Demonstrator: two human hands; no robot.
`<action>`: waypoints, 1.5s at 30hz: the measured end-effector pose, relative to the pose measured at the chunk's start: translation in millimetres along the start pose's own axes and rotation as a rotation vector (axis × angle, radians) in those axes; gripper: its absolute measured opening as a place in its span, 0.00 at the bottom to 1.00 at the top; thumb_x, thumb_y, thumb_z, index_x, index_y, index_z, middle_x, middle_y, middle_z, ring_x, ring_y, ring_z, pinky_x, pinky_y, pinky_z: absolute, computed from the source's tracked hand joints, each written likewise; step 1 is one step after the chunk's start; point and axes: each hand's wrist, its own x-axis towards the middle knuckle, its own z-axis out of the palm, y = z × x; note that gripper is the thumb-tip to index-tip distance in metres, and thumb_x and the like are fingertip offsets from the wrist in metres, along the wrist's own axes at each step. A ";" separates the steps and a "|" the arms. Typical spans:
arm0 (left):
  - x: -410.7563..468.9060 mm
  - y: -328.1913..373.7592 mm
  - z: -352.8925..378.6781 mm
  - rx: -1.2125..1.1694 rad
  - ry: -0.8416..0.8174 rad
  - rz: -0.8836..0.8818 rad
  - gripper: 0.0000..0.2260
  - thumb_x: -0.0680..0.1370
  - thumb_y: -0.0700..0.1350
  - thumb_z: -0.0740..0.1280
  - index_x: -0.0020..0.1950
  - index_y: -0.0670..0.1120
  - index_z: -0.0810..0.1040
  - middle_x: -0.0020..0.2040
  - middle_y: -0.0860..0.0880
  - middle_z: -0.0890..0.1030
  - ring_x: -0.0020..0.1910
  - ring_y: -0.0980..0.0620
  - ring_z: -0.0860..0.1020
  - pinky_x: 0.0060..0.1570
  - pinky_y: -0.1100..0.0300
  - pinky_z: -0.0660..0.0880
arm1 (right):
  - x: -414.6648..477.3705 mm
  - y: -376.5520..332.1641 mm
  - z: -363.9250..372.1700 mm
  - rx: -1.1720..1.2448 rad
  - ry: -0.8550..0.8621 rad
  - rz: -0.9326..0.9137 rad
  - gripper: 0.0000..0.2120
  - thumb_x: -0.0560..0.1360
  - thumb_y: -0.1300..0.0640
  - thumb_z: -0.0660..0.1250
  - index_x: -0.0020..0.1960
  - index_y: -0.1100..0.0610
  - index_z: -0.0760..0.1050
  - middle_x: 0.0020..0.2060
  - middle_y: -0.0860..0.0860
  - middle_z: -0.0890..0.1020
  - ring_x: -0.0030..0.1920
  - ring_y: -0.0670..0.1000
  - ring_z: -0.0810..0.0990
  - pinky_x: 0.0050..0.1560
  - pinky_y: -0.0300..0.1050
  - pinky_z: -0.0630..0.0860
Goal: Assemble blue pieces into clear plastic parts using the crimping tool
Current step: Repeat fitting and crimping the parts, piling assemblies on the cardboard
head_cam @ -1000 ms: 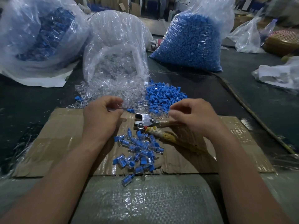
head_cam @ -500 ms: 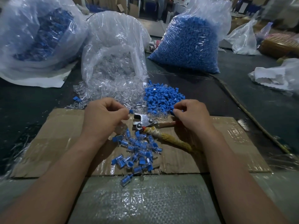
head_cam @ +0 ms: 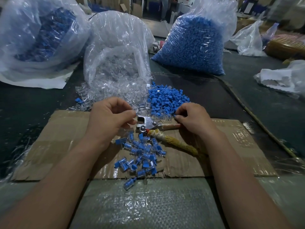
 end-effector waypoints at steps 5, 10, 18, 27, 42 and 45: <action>-0.6 1.5 -0.5 -0.094 -0.030 -0.014 0.04 0.72 0.34 0.68 0.40 0.42 0.77 0.31 0.50 0.82 0.28 0.56 0.81 0.24 0.67 0.75 | -4.9 0.1 -1.6 0.087 0.120 -0.043 0.02 0.76 0.57 0.64 0.45 0.52 0.73 0.40 0.45 0.75 0.44 0.47 0.73 0.47 0.46 0.71; -0.4 0.2 -0.5 -0.124 -0.053 -0.009 0.04 0.72 0.34 0.68 0.40 0.41 0.77 0.32 0.48 0.83 0.29 0.54 0.81 0.27 0.66 0.76 | -17.5 -13.6 -7.8 0.457 0.269 -0.078 0.11 0.74 0.59 0.68 0.39 0.45 0.72 0.35 0.41 0.77 0.38 0.38 0.77 0.39 0.31 0.74; 0.7 -1.9 -1.3 -0.126 -0.059 -0.004 0.04 0.72 0.33 0.68 0.40 0.41 0.77 0.32 0.48 0.83 0.29 0.54 0.81 0.27 0.66 0.76 | -12.8 -3.7 -11.1 0.323 0.294 0.052 0.05 0.74 0.57 0.67 0.41 0.49 0.75 0.33 0.38 0.74 0.36 0.37 0.73 0.42 0.36 0.70; 0.1 -1.9 -2.2 -0.096 -0.053 0.002 0.03 0.72 0.34 0.68 0.40 0.42 0.77 0.31 0.49 0.83 0.29 0.55 0.81 0.27 0.67 0.75 | -10.7 -6.4 -5.4 0.164 0.058 0.038 0.07 0.74 0.53 0.67 0.37 0.45 0.74 0.33 0.39 0.76 0.38 0.41 0.75 0.37 0.38 0.71; 0.0 -0.2 0.4 -0.072 -0.056 -0.008 0.04 0.71 0.35 0.68 0.39 0.43 0.77 0.31 0.50 0.83 0.28 0.55 0.81 0.26 0.68 0.74 | -13.2 -11.4 -7.5 0.024 -0.042 -0.055 0.04 0.75 0.53 0.66 0.42 0.50 0.74 0.36 0.42 0.74 0.40 0.45 0.72 0.39 0.40 0.67; -0.6 1.5 1.4 -0.079 -0.063 -0.016 0.05 0.71 0.34 0.68 0.39 0.42 0.77 0.31 0.49 0.82 0.28 0.55 0.80 0.25 0.68 0.74 | -21.1 -14.5 -12.2 0.235 0.036 -0.123 0.08 0.75 0.56 0.66 0.40 0.47 0.69 0.36 0.42 0.73 0.37 0.40 0.72 0.33 0.30 0.67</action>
